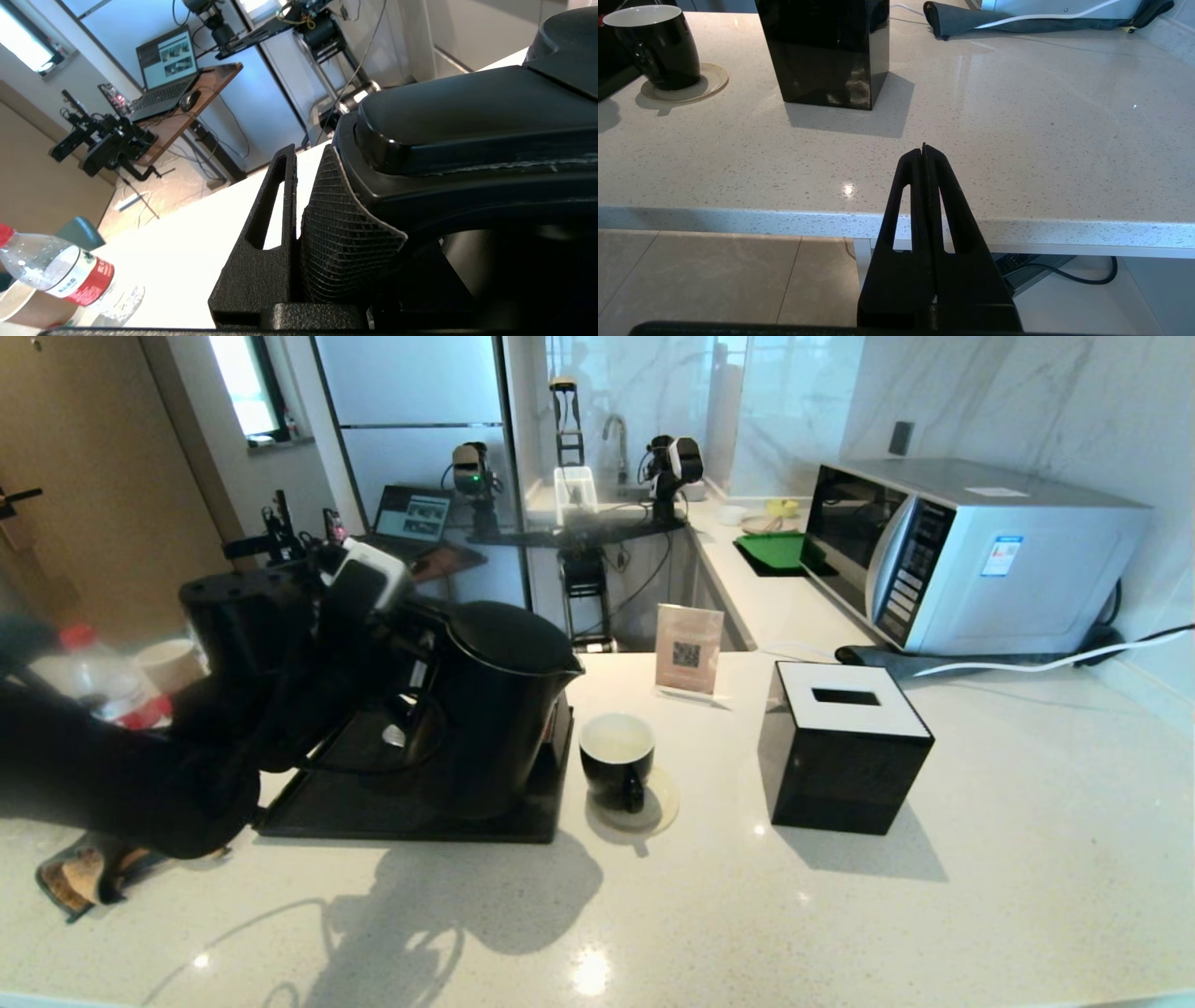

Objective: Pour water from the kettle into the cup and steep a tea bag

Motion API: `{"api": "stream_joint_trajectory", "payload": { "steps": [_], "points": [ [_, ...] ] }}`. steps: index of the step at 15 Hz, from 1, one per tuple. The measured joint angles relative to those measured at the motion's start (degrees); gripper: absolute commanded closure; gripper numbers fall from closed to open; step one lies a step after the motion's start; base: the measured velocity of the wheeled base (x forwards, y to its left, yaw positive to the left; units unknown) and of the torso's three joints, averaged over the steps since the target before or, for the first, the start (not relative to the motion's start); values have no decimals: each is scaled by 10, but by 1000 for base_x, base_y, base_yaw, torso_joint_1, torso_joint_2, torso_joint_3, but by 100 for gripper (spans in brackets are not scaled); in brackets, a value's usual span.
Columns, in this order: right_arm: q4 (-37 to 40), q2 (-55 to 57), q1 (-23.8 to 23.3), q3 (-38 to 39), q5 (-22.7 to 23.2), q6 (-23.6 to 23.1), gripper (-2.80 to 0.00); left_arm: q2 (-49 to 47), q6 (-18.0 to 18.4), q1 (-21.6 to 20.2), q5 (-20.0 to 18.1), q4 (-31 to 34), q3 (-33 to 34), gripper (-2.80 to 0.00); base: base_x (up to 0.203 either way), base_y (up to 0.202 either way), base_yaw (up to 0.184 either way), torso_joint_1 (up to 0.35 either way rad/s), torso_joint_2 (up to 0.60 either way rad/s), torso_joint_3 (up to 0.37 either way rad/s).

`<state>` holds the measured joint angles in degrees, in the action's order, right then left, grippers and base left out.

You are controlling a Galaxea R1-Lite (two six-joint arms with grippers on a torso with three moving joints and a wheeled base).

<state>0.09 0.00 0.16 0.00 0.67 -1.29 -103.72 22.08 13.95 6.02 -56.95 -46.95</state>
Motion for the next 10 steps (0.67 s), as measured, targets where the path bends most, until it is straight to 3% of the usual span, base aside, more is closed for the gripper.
{"api": "stream_joint_trajectory", "payload": {
  "steps": [4, 10],
  "points": [
    [0, 0, 0, 0, 0, 0, 0, 0, 13, 17, 30, 31, -17, 0, 0, 0, 0, 0, 0, 0],
    [0, 0, 0, 0, 0, 0, 0, 3, 26, 28, 35, 54, -31, 0, 0, 0, 0, 0, 0, 0]
  ]
}}
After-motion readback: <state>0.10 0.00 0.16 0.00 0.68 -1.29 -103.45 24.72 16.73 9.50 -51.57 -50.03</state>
